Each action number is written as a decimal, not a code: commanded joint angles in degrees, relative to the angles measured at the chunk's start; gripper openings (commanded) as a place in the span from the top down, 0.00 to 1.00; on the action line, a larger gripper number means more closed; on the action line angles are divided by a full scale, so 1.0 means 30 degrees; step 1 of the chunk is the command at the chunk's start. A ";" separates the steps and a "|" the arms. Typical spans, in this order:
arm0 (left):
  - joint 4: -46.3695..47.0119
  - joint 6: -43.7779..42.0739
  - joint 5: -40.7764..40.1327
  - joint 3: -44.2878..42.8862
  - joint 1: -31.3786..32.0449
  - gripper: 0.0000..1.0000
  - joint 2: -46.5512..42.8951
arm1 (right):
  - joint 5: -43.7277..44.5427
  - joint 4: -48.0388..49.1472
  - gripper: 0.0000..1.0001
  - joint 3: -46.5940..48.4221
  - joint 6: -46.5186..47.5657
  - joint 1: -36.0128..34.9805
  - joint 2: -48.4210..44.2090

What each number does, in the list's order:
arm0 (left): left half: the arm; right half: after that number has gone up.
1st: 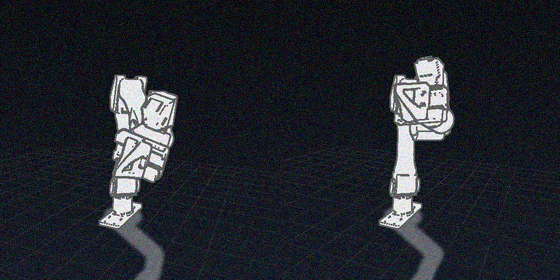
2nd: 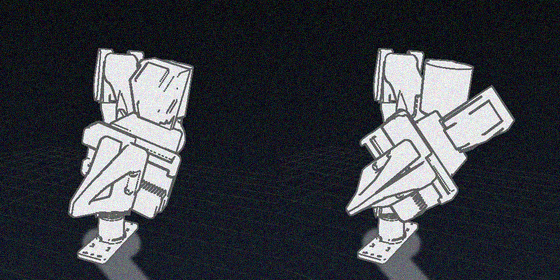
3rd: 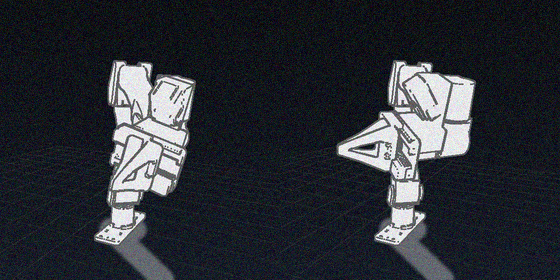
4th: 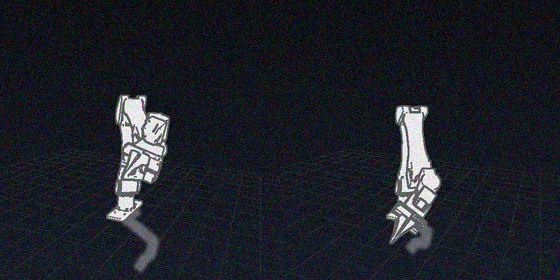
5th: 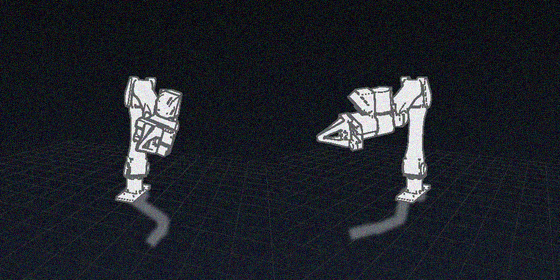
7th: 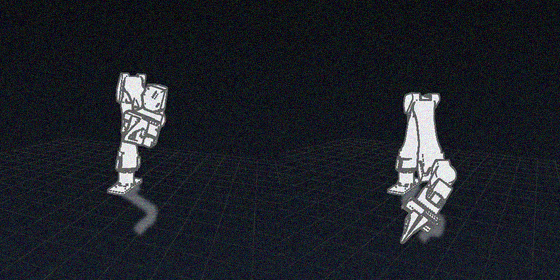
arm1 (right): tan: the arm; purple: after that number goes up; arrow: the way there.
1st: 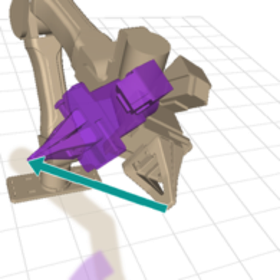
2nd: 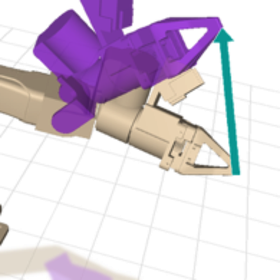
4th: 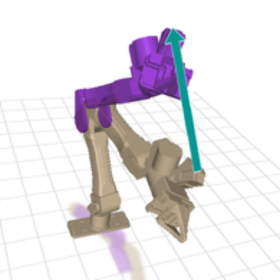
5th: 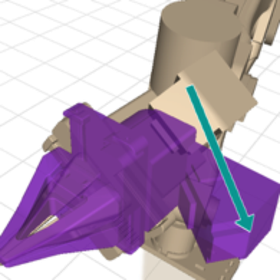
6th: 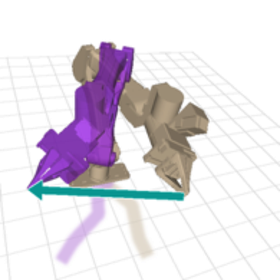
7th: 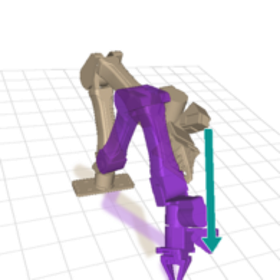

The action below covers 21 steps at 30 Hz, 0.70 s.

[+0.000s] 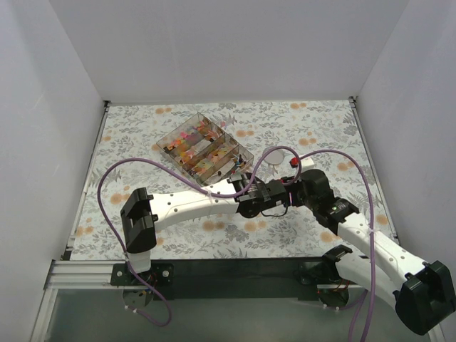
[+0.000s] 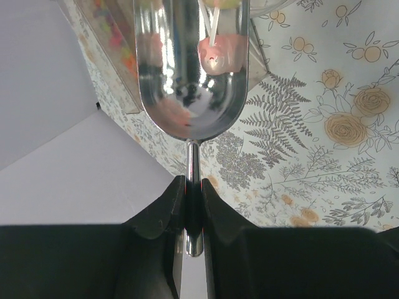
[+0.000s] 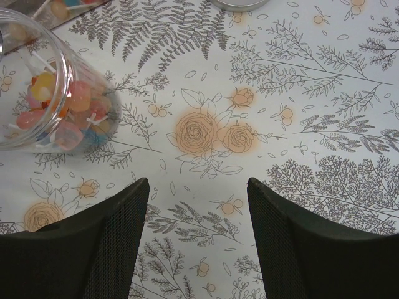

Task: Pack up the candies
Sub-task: Place the fake candies in the packing bottle.

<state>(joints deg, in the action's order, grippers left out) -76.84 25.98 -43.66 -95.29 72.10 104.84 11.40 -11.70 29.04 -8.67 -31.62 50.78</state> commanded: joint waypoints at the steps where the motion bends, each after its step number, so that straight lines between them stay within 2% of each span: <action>1: -0.0960 -0.0514 -0.1060 0.0063 0.0138 1.00 0.0005 | -0.0050 0.0767 0.30 -0.0070 -0.0246 0.0050 -0.0492; 21: -0.0989 -0.1188 -0.1091 0.0678 0.0607 1.00 0.0064 | -0.0079 0.0971 0.29 -0.0333 -0.0187 0.0050 -0.0492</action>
<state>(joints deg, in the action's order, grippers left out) -76.73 23.40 -45.23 -94.00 73.63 106.10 11.40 -11.38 28.21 -8.86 -31.62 50.06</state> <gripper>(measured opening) 0.110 0.708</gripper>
